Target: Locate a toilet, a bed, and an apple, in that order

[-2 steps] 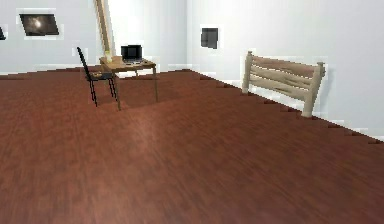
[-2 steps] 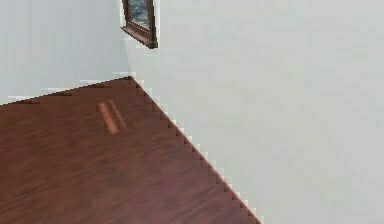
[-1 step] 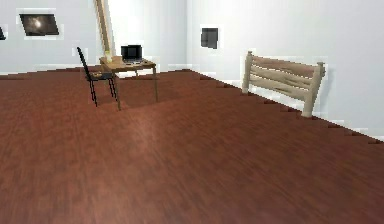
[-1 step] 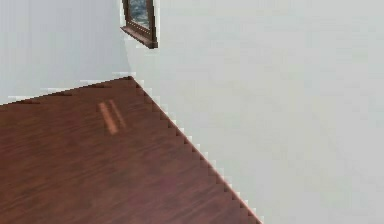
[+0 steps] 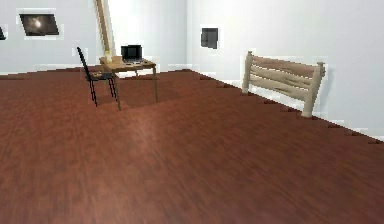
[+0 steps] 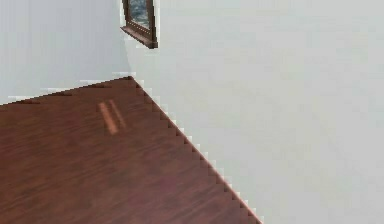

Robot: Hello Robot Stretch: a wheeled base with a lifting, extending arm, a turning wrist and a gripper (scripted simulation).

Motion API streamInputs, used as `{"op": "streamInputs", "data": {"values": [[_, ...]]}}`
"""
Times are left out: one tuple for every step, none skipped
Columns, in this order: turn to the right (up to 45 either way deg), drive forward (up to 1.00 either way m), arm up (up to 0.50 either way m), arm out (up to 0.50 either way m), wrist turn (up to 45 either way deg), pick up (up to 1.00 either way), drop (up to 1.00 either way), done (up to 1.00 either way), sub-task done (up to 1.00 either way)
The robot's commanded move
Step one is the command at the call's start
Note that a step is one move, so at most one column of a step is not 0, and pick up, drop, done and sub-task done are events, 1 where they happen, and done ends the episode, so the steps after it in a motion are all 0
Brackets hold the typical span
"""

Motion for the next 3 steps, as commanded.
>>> {"op": "streamInputs", "data": {"values": [[0.0,0.1,0.0,0.0,0.0,0.0,0.0,0.0,0.0],[-39.0,0.0,0.0,0.0,0.0,0.0,0.0,0.0,0.0],[0.0,1.0,0.0,0.0,0.0,0.0,0.0,0.0,0.0]]}}
